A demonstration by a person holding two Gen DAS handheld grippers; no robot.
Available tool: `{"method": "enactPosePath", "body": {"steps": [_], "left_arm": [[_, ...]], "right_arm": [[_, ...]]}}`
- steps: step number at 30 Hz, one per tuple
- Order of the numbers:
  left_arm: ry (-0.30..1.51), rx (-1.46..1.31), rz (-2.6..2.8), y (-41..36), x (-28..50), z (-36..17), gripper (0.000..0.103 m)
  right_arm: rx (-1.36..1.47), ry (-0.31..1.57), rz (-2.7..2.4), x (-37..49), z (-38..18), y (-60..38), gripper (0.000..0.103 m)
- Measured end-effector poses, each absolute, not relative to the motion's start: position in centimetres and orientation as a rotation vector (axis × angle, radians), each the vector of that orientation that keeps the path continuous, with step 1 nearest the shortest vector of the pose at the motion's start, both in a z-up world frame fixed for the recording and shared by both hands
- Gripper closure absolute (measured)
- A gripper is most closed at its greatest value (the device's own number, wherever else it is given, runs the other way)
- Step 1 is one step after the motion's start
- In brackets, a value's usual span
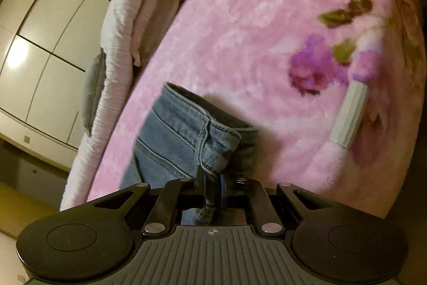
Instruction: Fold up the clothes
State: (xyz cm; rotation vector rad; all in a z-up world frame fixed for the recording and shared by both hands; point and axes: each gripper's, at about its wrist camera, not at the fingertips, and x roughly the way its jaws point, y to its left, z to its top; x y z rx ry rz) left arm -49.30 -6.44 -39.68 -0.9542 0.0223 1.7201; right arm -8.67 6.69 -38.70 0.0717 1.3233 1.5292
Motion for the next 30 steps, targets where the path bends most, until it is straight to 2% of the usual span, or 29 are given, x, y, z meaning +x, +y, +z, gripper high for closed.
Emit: {"method": "enactPosePath", "body": {"steps": [7, 11, 12, 17, 23, 28, 29, 30], "left_arm": [[0.029, -0.793, 1.667, -3.9, -49.0, -35.4, 0.100], [-0.051, -0.611, 1.687, -5.1, -48.4, -32.2, 0.100], [-0.034, -0.618, 1.701, -5.7, -48.4, -33.0, 0.100], [0.119, -0.849, 1.718, -7.4, -47.8, -40.7, 0.100], [0.126, -0.818, 1.714, -7.9, -47.4, -40.1, 0.100], [0.200, -0.786, 1.726, -7.7, -46.7, -40.5, 0.098], [0.215, -0.778, 1.726, -7.7, -46.6, -40.2, 0.096], [0.222, -0.789, 1.722, -7.8, -46.7, -39.7, 0.094]], "right_arm": [[0.079, 1.247, 1.622, -9.5, -35.8, 8.2, 0.095], [0.201, 1.145, 1.794, -10.2, -32.1, 8.2, 0.095], [0.194, 1.112, 1.797, -10.2, -32.2, 7.5, 0.095], [0.023, 1.239, 1.613, -9.6, -40.3, 6.4, 0.096], [0.070, 1.174, 1.647, -10.0, -38.9, 5.6, 0.095], [0.005, 1.181, 1.630, -10.3, -39.5, 5.9, 0.094], [0.012, 1.194, 1.629, -10.1, -39.5, 5.9, 0.092], [-0.005, 1.197, 1.605, -10.2, -38.8, 5.6, 0.085]]}}
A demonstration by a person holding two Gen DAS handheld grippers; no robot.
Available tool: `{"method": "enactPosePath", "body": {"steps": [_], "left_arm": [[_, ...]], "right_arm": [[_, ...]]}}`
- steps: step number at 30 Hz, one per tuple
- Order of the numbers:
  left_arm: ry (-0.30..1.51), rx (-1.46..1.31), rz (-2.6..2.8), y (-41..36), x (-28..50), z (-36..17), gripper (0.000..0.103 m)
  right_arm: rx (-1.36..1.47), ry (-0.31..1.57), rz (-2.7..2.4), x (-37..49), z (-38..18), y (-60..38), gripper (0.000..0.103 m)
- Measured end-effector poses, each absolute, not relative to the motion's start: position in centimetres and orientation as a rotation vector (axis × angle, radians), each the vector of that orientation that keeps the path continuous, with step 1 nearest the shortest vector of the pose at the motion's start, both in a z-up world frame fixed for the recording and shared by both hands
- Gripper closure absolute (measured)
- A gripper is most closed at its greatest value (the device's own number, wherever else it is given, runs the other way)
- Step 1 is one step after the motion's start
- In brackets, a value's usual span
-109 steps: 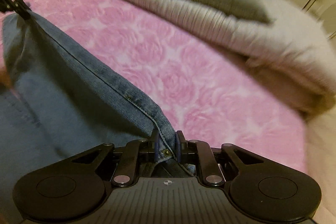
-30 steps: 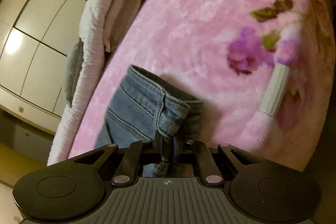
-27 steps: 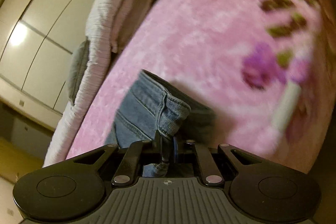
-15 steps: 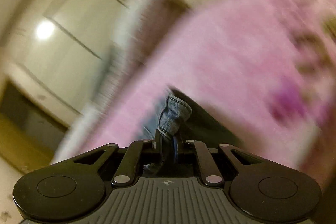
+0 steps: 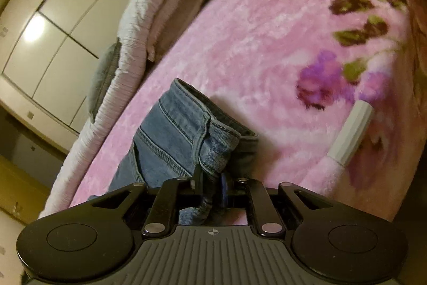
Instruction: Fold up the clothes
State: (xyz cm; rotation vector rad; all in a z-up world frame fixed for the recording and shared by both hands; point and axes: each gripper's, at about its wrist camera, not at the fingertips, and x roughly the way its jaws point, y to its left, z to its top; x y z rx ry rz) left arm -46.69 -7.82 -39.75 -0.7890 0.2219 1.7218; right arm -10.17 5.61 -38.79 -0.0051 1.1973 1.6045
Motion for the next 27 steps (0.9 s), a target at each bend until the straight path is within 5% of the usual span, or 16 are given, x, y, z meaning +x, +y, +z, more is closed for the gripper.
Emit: {"method": "enactPosePath", "body": {"steps": [3, 7, 27], "left_arm": [[0.240, -0.822, 1.699, -8.8, -47.4, -38.0, 0.086], [0.361, -0.838, 1.683, -10.4, -48.3, -36.2, 0.087], [0.513, -0.943, 1.645, -5.3, -58.6, -36.5, 0.086]], "right_arm": [[-0.089, 1.137, 1.532, -10.9, -36.2, 4.5, 0.059], [-0.238, 0.891, 1.576, -15.0, -32.2, 1.3, 0.057], [-0.810, 0.808, 2.202, -51.5, -35.2, 2.8, 0.060]]}}
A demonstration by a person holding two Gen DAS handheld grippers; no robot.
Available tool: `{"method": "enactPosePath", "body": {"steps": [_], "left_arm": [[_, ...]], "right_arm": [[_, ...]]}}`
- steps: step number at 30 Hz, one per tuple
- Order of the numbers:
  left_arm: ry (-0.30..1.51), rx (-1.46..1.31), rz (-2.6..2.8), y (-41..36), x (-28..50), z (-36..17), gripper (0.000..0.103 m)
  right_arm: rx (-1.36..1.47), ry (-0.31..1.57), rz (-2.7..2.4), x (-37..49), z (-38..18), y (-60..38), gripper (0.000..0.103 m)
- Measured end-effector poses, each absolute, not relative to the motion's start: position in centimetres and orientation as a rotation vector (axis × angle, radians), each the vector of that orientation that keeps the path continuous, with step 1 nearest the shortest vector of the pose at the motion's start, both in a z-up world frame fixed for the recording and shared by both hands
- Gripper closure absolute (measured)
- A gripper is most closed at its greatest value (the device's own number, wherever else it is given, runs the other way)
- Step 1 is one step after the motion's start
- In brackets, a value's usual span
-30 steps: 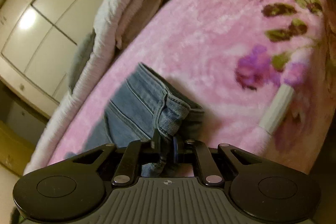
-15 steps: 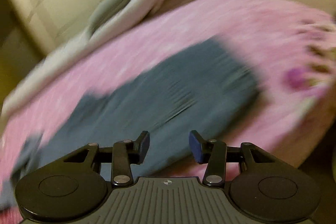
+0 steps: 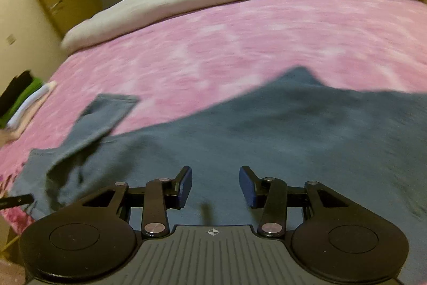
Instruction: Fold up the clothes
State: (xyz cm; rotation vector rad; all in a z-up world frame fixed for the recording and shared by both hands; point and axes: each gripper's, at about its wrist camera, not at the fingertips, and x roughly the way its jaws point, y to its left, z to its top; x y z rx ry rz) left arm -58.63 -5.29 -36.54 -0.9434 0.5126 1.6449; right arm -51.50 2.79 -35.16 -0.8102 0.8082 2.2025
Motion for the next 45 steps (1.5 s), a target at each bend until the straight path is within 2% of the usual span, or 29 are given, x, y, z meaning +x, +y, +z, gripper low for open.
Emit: {"method": "enactPosePath", "body": {"steps": [3, 6, 8, 12, 15, 17, 22, 25, 26, 27, 28, 31, 33, 36, 39, 42, 45], "left_arm": [[0.507, -0.947, 1.626, -3.8, -60.3, -36.7, 0.086], [0.489, -0.963, 1.639, -2.2, -62.5, -37.1, 0.085], [0.484, -0.971, 1.657, -1.3, -63.8, -37.3, 0.085], [0.427, -1.001, 1.644, -0.4, -66.6, -37.2, 0.085], [0.383, -1.020, 1.622, -0.8, -68.3, -37.1, 0.085], [0.363, -1.042, 1.611, -0.9, -69.6, -37.3, 0.085], [0.311, -1.103, 1.601, -1.2, -72.6, -37.3, 0.086], [0.289, -1.102, 1.602, -2.0, -73.6, -36.9, 0.086], [0.282, -1.107, 1.604, -2.4, -74.0, -36.8, 0.086], [0.276, -1.112, 1.607, -2.8, -74.4, -36.8, 0.086], [0.269, -1.114, 1.617, -3.3, -74.9, -36.7, 0.086], [0.250, -1.122, 1.650, -4.7, -76.4, -36.5, 0.086], [0.237, -1.139, 1.689, -5.7, -77.4, -36.5, 0.086], [0.246, -1.151, 1.737, -7.1, -78.0, -36.5, 0.086], [0.268, -1.158, 1.778, -8.4, -78.2, -36.4, 0.086], [0.311, -1.144, 1.788, -9.0, -77.7, -36.3, 0.086], [0.353, -1.111, 1.803, -9.3, -76.7, -36.0, 0.085]], "right_arm": [[-0.812, 0.858, 2.273, -56.3, -35.8, 3.4, 0.063], [-0.761, 1.083, 2.310, -60.2, -37.1, 4.2, 0.069], [-0.717, 1.289, 2.279, -61.9, -38.3, 4.4, 0.070], [-0.611, 1.566, 2.160, -63.2, -40.4, 4.0, 0.070], [-0.445, 1.732, 2.076, -63.3, -40.5, 4.5, 0.071], [-0.415, 1.744, 2.062, -63.9, -39.9, 4.4, 0.071], [-0.561, 1.710, 2.011, -67.7, -41.1, 3.9, 0.074], [-0.574, 1.664, 1.954, -69.8, -42.2, 4.0, 0.090], [-0.569, 1.658, 1.944, -70.4, -42.3, 4.0, 0.101], [-0.554, 1.583, 2.023, -71.1, -41.5, 3.4, 0.103], [-0.537, 1.503, 2.101, -71.8, -40.6, 2.9, 0.103], [-0.517, 1.024, 2.538, -74.7, -35.5, -2.7, 0.103], [-0.640, 0.697, 2.821, -77.0, -33.5, -8.4, 0.103], [-0.966, 0.254, 2.951, -79.8, -34.2, -15.8, 0.101], [-1.031, 0.241, 2.903, -79.4, -35.5, -17.2, 0.098], [-1.029, 0.465, 2.781, -76.9, -36.0, -14.5, 0.095], [-1.001, 0.568, 2.606, -73.0, -36.1, -11.9, 0.093]]}}
